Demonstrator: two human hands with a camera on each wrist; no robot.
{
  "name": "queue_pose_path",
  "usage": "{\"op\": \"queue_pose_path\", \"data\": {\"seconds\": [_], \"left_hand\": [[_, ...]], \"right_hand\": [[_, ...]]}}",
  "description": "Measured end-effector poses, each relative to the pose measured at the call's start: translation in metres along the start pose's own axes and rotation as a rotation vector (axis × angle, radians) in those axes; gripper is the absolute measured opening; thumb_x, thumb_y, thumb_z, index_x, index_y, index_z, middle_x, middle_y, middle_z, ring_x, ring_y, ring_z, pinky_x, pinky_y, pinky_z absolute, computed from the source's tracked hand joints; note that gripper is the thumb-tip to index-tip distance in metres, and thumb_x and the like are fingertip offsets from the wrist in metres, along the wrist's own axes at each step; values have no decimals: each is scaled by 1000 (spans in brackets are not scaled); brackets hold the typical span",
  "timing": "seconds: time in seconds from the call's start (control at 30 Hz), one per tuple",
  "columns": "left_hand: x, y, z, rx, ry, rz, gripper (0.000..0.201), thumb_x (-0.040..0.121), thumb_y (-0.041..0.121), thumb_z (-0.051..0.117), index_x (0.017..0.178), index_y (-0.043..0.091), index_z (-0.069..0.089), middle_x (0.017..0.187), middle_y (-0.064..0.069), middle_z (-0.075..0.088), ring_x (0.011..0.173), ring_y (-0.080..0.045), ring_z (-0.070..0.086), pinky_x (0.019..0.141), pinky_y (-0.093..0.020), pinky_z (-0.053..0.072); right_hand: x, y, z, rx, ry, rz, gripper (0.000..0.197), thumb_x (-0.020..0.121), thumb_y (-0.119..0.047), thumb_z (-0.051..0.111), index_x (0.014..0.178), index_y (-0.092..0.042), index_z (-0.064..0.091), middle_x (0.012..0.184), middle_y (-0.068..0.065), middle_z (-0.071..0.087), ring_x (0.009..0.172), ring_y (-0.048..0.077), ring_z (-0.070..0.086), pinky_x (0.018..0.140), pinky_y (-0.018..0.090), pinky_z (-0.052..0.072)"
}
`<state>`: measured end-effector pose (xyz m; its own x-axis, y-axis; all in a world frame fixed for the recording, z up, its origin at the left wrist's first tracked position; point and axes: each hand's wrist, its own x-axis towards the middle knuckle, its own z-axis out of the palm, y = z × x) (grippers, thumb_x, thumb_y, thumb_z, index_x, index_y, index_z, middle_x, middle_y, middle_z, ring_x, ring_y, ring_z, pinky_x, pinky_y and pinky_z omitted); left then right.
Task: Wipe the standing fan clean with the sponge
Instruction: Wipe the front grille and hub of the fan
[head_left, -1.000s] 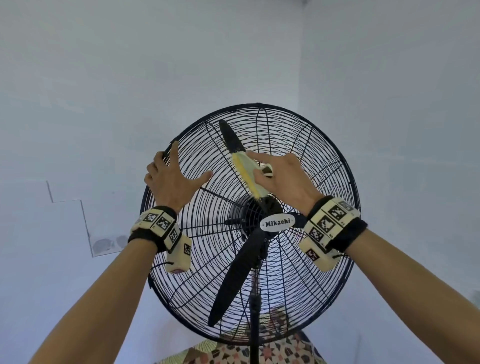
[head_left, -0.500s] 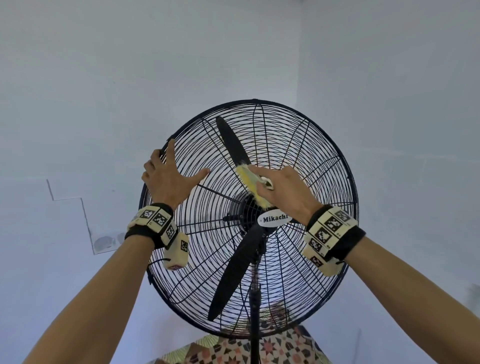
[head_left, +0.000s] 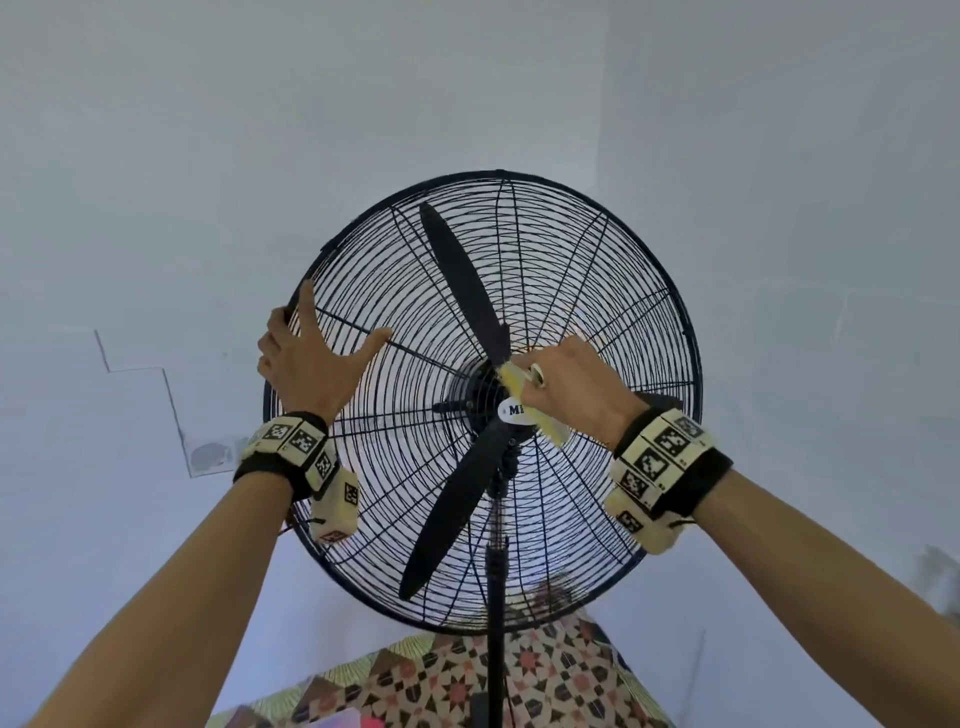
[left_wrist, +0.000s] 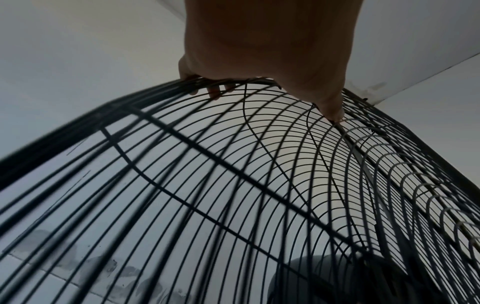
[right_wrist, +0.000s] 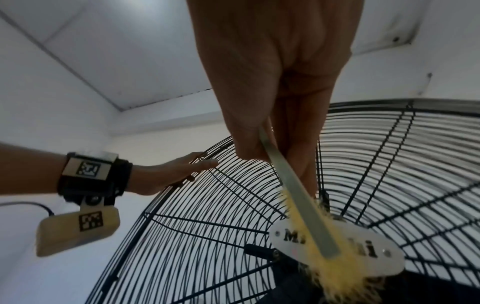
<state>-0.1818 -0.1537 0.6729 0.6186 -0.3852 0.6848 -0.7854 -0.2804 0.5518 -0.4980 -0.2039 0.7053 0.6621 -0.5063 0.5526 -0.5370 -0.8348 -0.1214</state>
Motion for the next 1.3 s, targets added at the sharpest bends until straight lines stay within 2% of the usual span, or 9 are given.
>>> {"op": "queue_pose_path", "data": {"seconds": [0.1, 0.23, 0.4, 0.6, 0.77, 0.97, 1.07, 1.13, 1.3], "left_hand": [[-1, 3, -1, -14, 2, -2, 116, 74, 95, 50, 164, 34, 10, 161, -24, 25, 143, -48, 29, 115, -67, 25], [-2, 4, -3, -21, -16, -12, 116, 75, 94, 51, 164, 34, 9, 163, -24, 22, 146, -48, 26, 117, -68, 23], [-1, 4, -3, -19, -20, -16, 116, 74, 94, 50, 164, 34, 8, 164, -23, 21, 146, -48, 26, 117, -68, 23], [-3, -3, -2, -12, -7, 0, 115, 76, 95, 48, 164, 33, 9, 163, -24, 23, 145, -48, 27, 116, -69, 25], [0, -5, -2, -12, -21, 12, 116, 75, 96, 48, 164, 33, 8, 162, -24, 24, 144, -48, 28, 115, -69, 26], [-1, -5, -3, -13, -23, 12, 116, 75, 95, 47, 164, 32, 7, 161, -24, 24, 143, -49, 28, 114, -69, 25], [-1, -7, -5, -23, -29, 23, 117, 74, 96, 47, 164, 33, 8, 160, -24, 25, 142, -49, 29, 114, -69, 26], [-2, -5, -6, -20, -22, 36, 117, 74, 96, 48, 164, 32, 10, 159, -25, 27, 140, -49, 31, 112, -68, 28], [-3, -5, -9, -20, -16, 41, 116, 74, 96, 47, 164, 32, 12, 156, -24, 30, 137, -48, 35, 110, -67, 32]], "right_hand": [[-6, -7, -6, 106, 106, -20, 40, 104, -20, 58, 144, -14, 57, 60, -9, 48, 61, 11, 47, 59, 22, 43], [-6, 4, 6, 89, 136, -32, 47, 103, -14, 58, 149, -19, 50, 53, -15, 39, 34, 8, 40, 45, 18, 44], [-15, 11, 6, -17, -52, 14, 37, 99, -15, 64, 135, -15, 66, 87, 6, 72, 46, -2, 41, 42, 10, 37], [-18, 12, 8, 105, 120, -11, 47, 102, -12, 59, 148, -20, 54, 55, -3, 52, 37, 6, 29, 37, 17, 33], [-25, 19, 12, -26, -19, 118, 42, 99, -18, 61, 141, -15, 62, 106, 13, 70, 55, -1, 38, 57, 13, 41], [-17, 20, 21, 69, 123, 35, 49, 102, -20, 60, 150, -27, 50, 71, 12, 67, 43, 9, 34, 39, 23, 44], [-14, 23, 25, 16, -10, 144, 49, 99, -21, 63, 147, -24, 54, 112, 16, 68, 57, 4, 36, 49, 12, 37], [-11, 17, 19, 8, -10, 178, 48, 98, -22, 63, 145, -23, 56, 124, 18, 62, 65, 10, 47, 64, 21, 49], [-9, 1, 15, 99, 115, 171, 48, 102, -25, 60, 149, -29, 50, 87, 2, 55, 51, 10, 39, 55, 37, 54]]}}
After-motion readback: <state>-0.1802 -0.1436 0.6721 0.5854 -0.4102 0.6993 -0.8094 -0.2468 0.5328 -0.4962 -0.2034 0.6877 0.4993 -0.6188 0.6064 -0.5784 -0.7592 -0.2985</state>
